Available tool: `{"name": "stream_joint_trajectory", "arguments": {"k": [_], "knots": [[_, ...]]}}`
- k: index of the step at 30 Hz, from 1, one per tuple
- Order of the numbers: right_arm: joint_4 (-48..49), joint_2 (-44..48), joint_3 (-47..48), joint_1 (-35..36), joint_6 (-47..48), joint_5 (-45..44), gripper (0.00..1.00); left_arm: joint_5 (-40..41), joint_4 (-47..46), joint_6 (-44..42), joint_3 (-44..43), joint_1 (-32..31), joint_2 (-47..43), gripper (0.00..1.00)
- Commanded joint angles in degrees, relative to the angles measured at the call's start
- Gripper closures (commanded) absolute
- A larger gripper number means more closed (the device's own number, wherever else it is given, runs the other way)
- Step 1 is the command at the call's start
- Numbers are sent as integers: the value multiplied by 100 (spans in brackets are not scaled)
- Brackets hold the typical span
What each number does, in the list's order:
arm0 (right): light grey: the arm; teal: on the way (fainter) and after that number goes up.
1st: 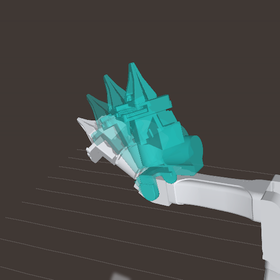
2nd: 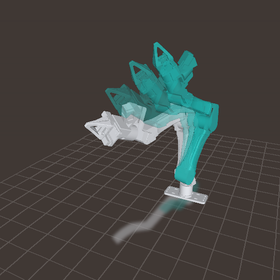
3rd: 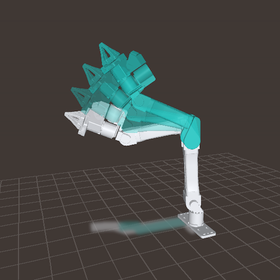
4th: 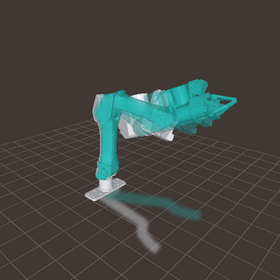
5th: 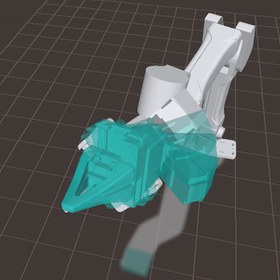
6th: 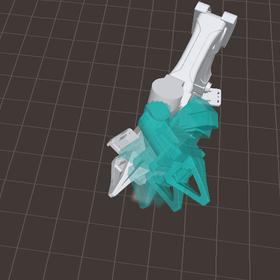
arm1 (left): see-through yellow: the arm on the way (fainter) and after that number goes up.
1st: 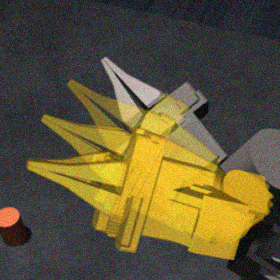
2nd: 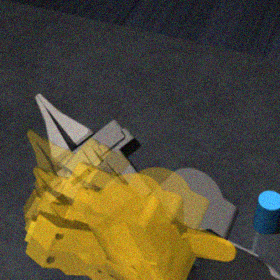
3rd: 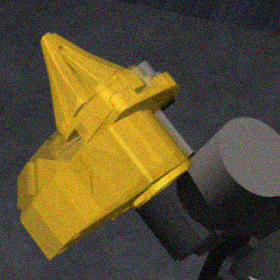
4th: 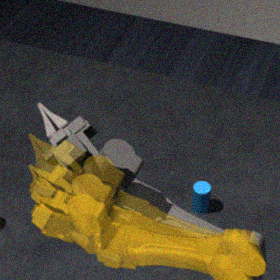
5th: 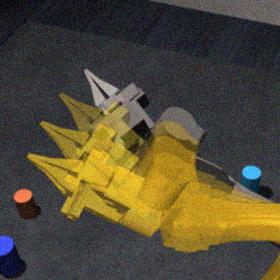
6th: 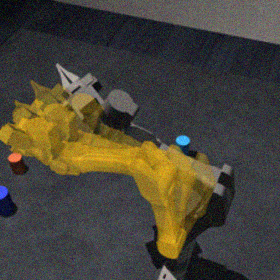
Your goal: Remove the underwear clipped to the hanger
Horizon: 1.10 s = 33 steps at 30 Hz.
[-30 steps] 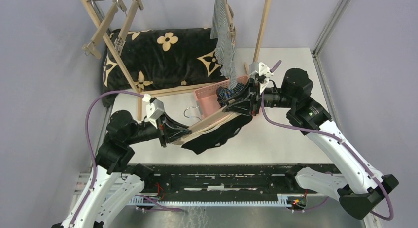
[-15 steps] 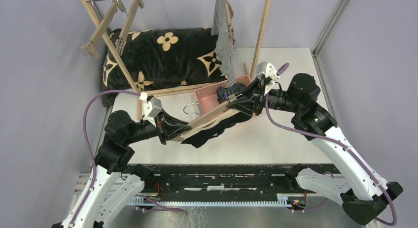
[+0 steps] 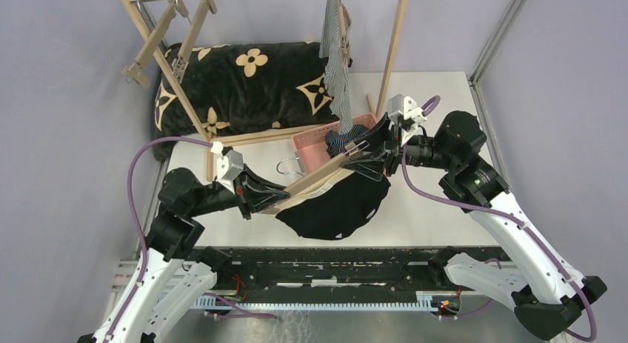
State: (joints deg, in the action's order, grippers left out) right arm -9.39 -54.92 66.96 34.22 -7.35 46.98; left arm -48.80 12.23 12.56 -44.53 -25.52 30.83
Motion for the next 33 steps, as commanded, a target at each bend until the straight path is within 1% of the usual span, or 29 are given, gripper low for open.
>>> {"name": "stream_joint_trajectory", "arguments": {"k": [1, 3, 5, 7, 8, 10, 11, 12, 16, 17, 18, 19, 21, 22, 24, 25, 26, 27, 28, 29, 33], "knots": [[565, -145, 288, 63, -252, 628, 46, -57, -709, 397, 34, 32, -48, 97], [667, -238, 381, 65, -357, 784, 44, -52, -702, 404, 48, 32, -66, 97], [863, -277, 401, 63, -491, 937, 44, -51, -722, 434, 66, 31, -71, 97], [1012, -295, 403, 61, -588, 1018, 47, -51, -755, 462, 91, 35, -84, 97], [1072, -300, 410, 60, -622, 1063, 52, -59, -767, 473, 100, 30, -86, 97], [1127, -330, 430, 66, -694, 1148, 74, -45, -779, 484, 110, 34, -100, 97], [1124, -341, 449, 60, -720, 1151, 89, -36, -783, 491, 110, 31, -112, 97], [1090, -343, 457, 65, -737, 1104, 98, -29, -783, 493, 107, 25, -113, 97], [1073, -296, 427, 67, -696, 1124, 99, 40, -740, 480, 79, 32, -148, 97], [1056, -269, 420, 63, -687, 1106, 91, 56, -742, 483, 78, 36, -155, 97], [991, -247, 417, 60, -642, 1017, 71, 69, -752, 489, 69, 31, -166, 97], [891, -206, 404, 62, -575, 848, 58, 76, -788, 507, 77, 35, -172, 97], [859, -65, 290, 60, -500, 458, 36, 89, -811, 520, 69, 35, -168, 97], [867, -3, 231, 67, -469, 255, 33, 90, -812, 512, 68, 32, -170, 97], [916, 57, 152, 61, -440, 132, 33, 94, -828, 513, 72, 31, -163, 97], [928, 53, 155, 67, -453, 160, 38, 90, -835, 519, 82, 30, -158, 97], [933, 33, 182, 61, -482, 232, 51, 108, -838, 523, 89, 34, -149, 97], [938, 4, 204, 63, -504, 306, 70, 115, -846, 526, 88, 34, -150, 97], [934, -26, 244, 66, -552, 327, 91, 121, -853, 527, 86, 38, -152, 97], [889, -50, 286, 67, -567, 303, 98, 129, -859, 535, 85, 36, -153, 97], [848, -70, 284, 65, -512, 338, 99, 173, -875, 554, 70, 31, -178, 97]]}}
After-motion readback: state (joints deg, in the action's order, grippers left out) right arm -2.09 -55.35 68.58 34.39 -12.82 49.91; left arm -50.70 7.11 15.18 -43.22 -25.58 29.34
